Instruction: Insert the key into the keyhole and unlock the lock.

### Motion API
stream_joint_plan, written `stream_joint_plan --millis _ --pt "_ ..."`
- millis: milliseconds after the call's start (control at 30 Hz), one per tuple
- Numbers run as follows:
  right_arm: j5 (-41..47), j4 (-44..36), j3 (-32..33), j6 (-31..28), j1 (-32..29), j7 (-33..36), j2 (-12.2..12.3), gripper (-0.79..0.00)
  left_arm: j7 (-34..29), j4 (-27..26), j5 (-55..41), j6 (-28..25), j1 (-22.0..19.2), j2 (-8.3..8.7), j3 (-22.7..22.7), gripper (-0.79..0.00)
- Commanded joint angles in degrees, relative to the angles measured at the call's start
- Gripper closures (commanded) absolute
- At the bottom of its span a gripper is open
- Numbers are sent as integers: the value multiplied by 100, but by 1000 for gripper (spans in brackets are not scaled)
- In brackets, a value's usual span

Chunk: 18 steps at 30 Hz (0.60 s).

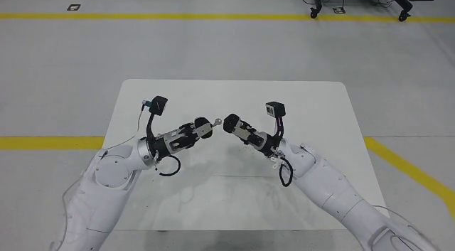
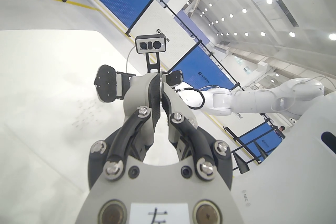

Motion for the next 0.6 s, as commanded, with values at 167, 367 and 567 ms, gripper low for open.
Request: stream_joint_plan --millis 167,367,567 --pt "-1875 -204 288 1162 80 965 214 -785 -922 -552 745 495 551 240 -955 0" --pt "-1689 -1083 874 1489 -385 1904 528 -733 -2304 -976 569 623 562 367 -906 0" --pt "-1720 -1657 982 1808 -695 2302 630 -431 -2425 -736 659 805 106 326 -198 0"
